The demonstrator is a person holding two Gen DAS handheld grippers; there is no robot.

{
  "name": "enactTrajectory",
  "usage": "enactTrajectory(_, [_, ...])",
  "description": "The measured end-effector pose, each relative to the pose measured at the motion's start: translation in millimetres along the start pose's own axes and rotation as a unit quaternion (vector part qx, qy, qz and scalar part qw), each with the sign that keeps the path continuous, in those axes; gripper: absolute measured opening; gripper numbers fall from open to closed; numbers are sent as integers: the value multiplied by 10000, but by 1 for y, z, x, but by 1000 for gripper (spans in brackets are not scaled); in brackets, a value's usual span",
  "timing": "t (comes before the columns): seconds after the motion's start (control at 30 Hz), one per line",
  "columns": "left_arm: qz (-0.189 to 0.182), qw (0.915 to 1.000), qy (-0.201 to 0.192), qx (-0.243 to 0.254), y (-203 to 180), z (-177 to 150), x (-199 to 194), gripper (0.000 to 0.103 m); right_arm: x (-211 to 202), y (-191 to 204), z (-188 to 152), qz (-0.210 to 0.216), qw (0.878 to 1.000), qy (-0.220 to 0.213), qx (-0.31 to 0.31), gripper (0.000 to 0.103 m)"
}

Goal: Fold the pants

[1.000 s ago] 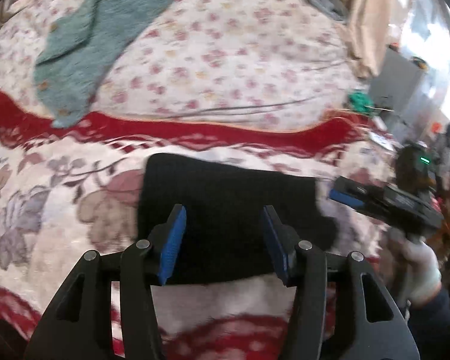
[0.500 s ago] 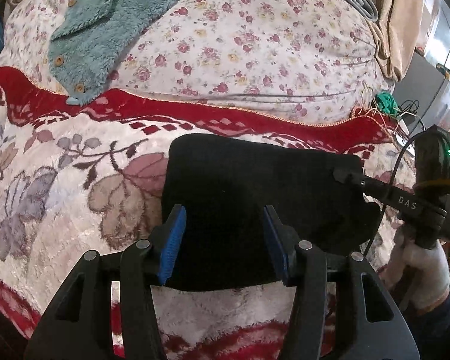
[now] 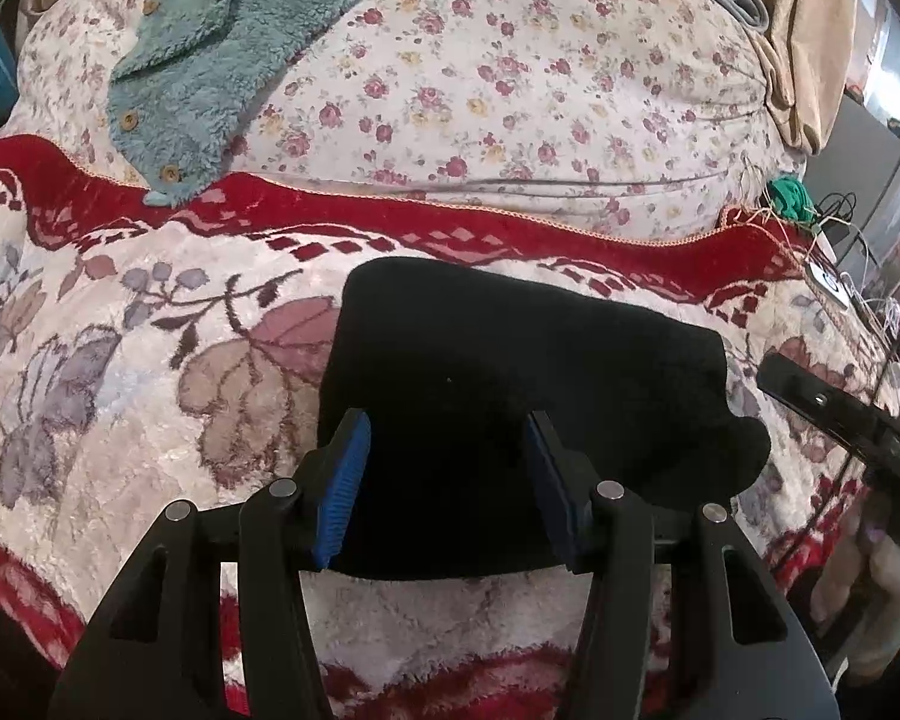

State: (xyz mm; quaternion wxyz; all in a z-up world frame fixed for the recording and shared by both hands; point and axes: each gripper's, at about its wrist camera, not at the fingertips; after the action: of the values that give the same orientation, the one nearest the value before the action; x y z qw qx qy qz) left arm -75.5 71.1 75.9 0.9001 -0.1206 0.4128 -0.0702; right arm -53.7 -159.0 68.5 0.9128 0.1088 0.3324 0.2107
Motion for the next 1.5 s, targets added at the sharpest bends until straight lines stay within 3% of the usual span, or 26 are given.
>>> enactTrajectory(0.1, [63, 10000, -52, 35, -1, 0, -5, 52, -7, 14, -2, -33, 9998, -154, -136, 41])
enactTrajectory(0.23, [140, 9998, -124, 52, -2, 1, -11, 52, -10, 36, -7, -136, 9986, -357, -368, 52])
enactTrajectory(0.5, [211, 9997, -135, -2, 2, 0, -16, 52, 11, 66, -16, 14, 9977, -123, -667, 52])
enactTrajectory(0.87, [285, 9994, -127, -124, 12, 3, -16, 52, 18, 58, -24, -55, 9981, 112, -600, 52])
enactTrajectory(1.1, [61, 9993, 17, -364, 29, 11, -11, 52, 21, 52, -24, -164, 9979, 214, -597, 52])
enactTrajectory(1.27, [13, 9988, 136, -472, 38, 16, -5, 52, 25, 43, -31, -525, 9949, 490, -702, 53])
enactTrajectory(1.4, [-187, 9988, 193, -405, 38, 19, -1, 52, 17, 25, -32, -464, 9977, 360, -352, 54])
enactTrajectory(1.5, [-582, 9973, 220, -393, 38, 21, 2, 53, 15, 11, -29, -478, 9984, 289, -24, 69])
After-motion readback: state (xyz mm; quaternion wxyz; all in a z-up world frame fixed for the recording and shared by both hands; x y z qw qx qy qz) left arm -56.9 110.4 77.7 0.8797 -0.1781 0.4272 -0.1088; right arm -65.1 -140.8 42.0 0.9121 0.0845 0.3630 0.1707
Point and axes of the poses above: each gripper's, at about its wrist camera, not at the fingertips, and x roughly the way its jaws point, y to its left, z to its top, and after that the axes turned 6 degrees about -x, right-handed
